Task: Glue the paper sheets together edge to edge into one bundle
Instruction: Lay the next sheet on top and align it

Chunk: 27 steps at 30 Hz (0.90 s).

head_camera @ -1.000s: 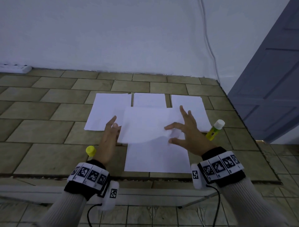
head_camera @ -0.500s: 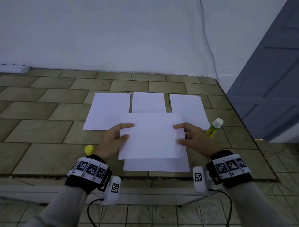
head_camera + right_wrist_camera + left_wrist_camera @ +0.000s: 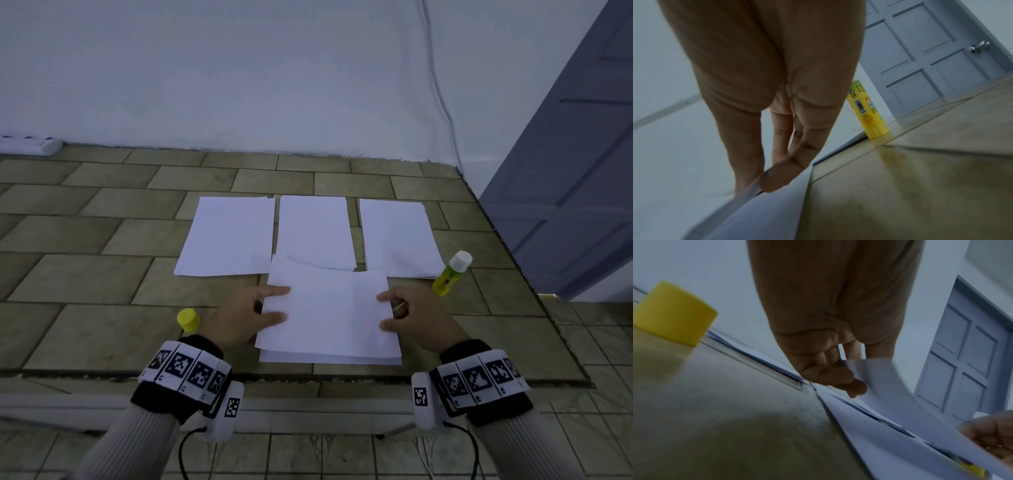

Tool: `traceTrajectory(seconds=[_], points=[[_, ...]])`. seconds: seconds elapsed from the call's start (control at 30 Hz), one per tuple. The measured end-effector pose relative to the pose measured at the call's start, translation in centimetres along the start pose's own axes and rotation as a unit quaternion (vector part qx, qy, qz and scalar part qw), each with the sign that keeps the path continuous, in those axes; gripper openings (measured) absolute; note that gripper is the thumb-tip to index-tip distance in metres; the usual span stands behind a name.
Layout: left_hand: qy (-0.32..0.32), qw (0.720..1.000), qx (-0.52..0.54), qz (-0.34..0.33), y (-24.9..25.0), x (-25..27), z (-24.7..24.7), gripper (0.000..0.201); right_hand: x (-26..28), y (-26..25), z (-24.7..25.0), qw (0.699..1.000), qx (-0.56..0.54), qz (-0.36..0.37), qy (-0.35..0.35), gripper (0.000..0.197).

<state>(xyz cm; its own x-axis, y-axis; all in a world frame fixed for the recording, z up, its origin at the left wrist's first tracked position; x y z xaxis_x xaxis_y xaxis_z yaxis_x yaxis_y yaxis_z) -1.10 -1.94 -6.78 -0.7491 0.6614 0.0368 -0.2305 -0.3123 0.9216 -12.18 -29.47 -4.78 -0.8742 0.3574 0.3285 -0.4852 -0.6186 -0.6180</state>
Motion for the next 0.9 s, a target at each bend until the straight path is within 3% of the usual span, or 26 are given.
traceTrajectory(seconds=[0.1,0.27,0.9], points=[[0.024,0.999,-0.036,-0.012,0.3,0.2,-0.2,0.042,0.2,0.0,-0.6,1.000,0.025,-0.005,0.004,0.046],[0.034,0.981,-0.191,-0.031,0.7,0.7,-0.5,0.032,0.7,-0.2,-1.1,0.998,0.059,0.008,0.025,0.048],[0.031,0.977,-0.208,-0.035,-0.1,0.6,-0.6,0.030,0.4,0.8,-0.8,0.999,0.027,-0.020,0.005,0.046]])
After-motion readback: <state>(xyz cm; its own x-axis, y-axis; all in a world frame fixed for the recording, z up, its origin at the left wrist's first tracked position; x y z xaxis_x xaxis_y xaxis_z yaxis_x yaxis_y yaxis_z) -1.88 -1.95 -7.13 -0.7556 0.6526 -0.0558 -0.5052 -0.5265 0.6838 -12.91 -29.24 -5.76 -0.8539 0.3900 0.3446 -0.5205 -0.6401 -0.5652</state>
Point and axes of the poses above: each hand's wrist, its own x-axis away from the middle knuckle, its own z-axis out of the back of the hand, y = z × x, the point moved 3 cm from there along -x, towards the middle knuckle, and after that the axes turned 13 degrees about -z, right-handed, at the moved point
